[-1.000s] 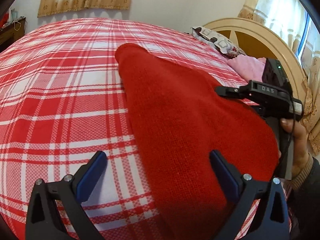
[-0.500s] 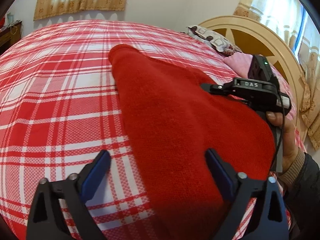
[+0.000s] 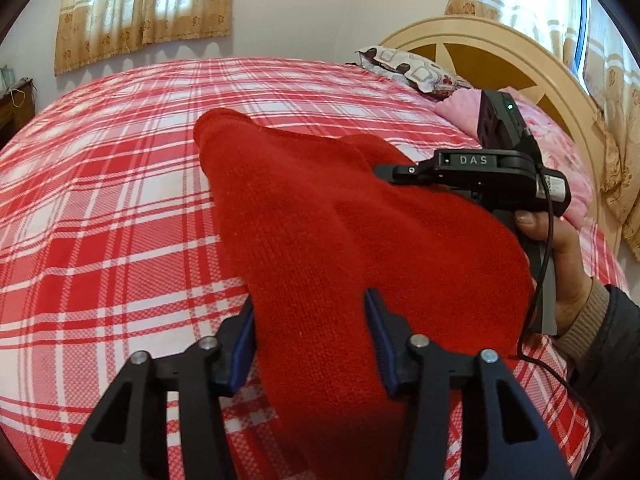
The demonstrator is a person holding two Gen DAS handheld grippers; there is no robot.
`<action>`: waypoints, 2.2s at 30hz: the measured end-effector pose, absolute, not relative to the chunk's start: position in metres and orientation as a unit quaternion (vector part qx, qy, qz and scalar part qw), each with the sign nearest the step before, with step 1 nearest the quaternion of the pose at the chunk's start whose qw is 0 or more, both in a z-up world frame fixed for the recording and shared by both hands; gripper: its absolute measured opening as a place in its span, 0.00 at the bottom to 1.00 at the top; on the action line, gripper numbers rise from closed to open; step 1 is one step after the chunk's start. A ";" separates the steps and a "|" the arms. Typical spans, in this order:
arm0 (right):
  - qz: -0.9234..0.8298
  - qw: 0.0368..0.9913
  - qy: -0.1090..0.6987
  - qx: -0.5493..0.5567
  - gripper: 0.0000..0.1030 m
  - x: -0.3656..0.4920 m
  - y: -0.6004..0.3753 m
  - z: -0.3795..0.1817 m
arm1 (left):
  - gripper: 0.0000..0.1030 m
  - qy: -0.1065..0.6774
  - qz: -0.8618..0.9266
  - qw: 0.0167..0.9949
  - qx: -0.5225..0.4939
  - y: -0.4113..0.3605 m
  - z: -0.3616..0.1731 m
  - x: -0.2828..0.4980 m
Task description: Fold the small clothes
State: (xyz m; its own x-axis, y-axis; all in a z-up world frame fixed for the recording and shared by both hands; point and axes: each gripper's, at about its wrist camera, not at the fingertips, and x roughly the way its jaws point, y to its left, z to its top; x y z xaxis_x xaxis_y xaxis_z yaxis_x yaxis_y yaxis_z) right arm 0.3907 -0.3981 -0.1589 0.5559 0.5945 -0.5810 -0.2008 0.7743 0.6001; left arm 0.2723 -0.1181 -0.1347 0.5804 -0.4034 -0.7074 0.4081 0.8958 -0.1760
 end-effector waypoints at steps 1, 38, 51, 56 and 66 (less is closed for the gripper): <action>0.235 0.850 0.406 0.240 0.26 0.389 -0.397 -0.157 | 0.46 0.397 -0.226 0.889 0.006 -0.118 -0.134 0.272; 0.325 0.844 0.371 0.209 0.26 0.297 -0.248 -0.122 | 0.36 0.385 -0.182 0.905 0.011 -0.018 -0.103 0.188; 0.367 0.826 0.387 0.184 0.25 0.298 -0.159 -0.114 | 0.36 0.371 -0.131 0.919 -0.018 0.046 -0.098 0.162; 0.380 0.817 0.399 0.172 0.25 0.302 -0.128 -0.114 | 0.36 0.369 -0.114 0.922 -0.032 0.068 -0.101 0.156; 0.399 0.806 0.413 0.143 0.26 0.305 -0.084 -0.111 | 0.36 0.365 -0.092 0.925 -0.054 0.102 -0.106 0.146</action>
